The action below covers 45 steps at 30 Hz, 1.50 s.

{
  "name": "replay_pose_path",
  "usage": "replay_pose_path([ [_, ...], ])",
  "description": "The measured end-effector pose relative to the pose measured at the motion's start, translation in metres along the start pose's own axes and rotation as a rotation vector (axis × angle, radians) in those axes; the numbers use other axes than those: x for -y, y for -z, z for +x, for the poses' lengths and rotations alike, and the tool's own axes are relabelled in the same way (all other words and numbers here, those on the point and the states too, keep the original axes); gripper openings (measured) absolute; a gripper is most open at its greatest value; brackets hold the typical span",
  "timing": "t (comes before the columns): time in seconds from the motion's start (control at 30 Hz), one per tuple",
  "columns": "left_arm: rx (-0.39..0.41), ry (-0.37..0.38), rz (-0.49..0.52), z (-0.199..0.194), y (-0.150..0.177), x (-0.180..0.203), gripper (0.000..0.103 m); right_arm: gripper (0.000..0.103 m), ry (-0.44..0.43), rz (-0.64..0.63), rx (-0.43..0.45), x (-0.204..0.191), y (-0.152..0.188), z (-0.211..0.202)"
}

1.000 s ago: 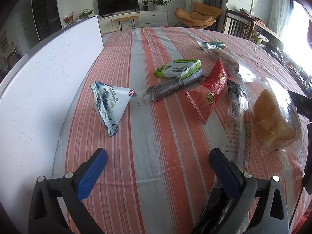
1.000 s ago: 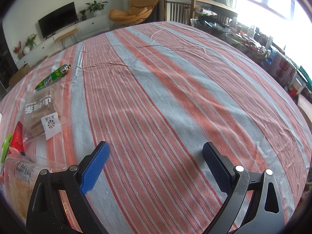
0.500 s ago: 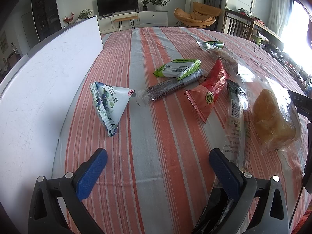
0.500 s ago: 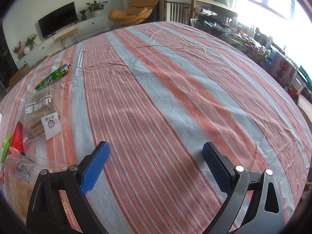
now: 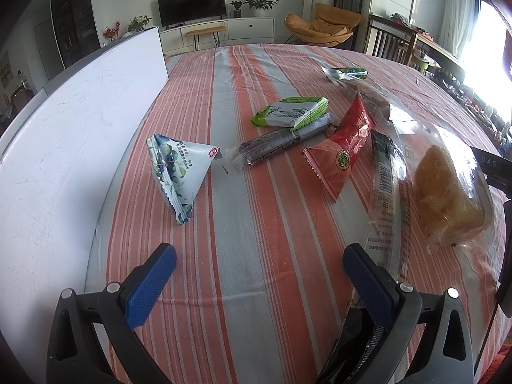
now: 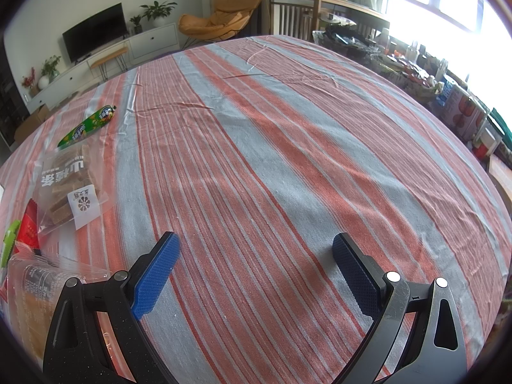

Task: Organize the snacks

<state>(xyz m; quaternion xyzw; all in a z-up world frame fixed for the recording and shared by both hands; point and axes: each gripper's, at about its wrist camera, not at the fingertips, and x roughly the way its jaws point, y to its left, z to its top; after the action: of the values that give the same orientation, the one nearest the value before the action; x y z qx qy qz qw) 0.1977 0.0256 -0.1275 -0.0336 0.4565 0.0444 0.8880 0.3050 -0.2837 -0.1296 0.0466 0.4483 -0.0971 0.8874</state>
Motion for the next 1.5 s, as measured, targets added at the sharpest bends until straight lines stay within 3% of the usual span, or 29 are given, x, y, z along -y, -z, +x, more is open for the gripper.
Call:
replay_pose_path([
  [1.5,0.002,0.008,0.008,0.0013,0.0005,0.0004,0.103,0.098,0.0,0.0,-0.001,-0.0001,-0.0003,0.0006],
])
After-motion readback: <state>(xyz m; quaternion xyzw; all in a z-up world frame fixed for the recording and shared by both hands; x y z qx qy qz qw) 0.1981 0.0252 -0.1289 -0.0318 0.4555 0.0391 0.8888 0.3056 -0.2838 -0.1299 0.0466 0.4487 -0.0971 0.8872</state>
